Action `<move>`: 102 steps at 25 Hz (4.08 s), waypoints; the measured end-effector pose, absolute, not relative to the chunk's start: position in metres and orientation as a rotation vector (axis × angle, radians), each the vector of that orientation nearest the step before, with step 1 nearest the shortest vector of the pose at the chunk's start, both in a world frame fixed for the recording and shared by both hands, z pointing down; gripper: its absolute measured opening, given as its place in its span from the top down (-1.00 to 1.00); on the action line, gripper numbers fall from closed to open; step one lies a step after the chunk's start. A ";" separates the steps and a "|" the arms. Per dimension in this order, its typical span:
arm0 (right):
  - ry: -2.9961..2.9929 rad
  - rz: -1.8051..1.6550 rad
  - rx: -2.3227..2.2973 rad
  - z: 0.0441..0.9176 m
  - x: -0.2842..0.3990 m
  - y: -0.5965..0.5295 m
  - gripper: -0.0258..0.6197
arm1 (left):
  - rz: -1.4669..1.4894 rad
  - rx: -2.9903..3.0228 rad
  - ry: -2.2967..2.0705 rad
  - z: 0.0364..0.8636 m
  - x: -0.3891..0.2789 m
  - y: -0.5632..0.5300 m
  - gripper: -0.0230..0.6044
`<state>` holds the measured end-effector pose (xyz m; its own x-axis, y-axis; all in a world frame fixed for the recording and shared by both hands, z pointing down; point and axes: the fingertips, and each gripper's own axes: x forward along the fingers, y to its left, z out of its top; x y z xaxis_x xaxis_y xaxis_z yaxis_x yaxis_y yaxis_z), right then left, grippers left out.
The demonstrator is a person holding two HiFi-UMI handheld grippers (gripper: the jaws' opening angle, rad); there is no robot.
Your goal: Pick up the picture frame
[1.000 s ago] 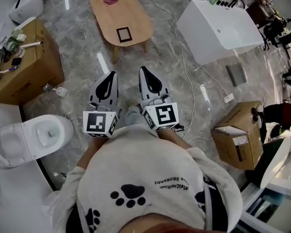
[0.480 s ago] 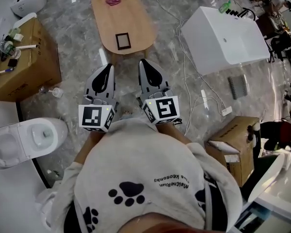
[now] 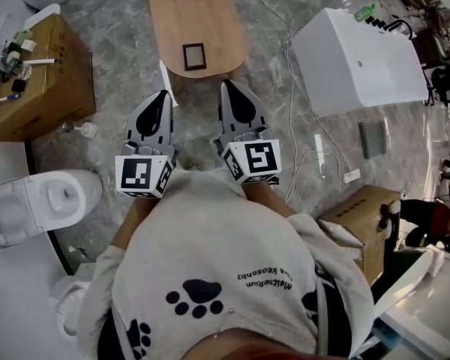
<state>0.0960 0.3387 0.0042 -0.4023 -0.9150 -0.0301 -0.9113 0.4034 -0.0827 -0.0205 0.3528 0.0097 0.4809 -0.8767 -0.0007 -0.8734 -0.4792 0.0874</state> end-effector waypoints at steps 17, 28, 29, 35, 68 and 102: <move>2.572 -0.087 -1.715 0.020 0.098 0.286 0.90 | -0.062 2.653 -1.492 0.029 -0.013 0.289 0.90; 2.541 -0.167 -1.792 0.028 0.096 0.176 0.90 | 0.011 2.663 -1.407 0.036 -0.019 0.178 0.90; 2.539 -0.173 -1.800 0.028 0.095 0.165 0.90 | 0.014 2.666 -1.396 0.036 -0.019 0.166 0.90; 2.520 -0.212 -1.862 0.033 0.089 0.105 0.90 | 0.046 2.678 -1.322 0.040 -0.026 0.103 0.90; 2.725 -0.412 -1.840 0.112 0.081 -0.022 0.89 | 0.194 2.552 -1.258 0.124 -0.022 -0.011 0.90; 2.883 -0.609 -1.759 0.291 0.081 -0.035 0.89 | 0.306 2.494 -1.274 0.281 -0.012 -0.025 0.90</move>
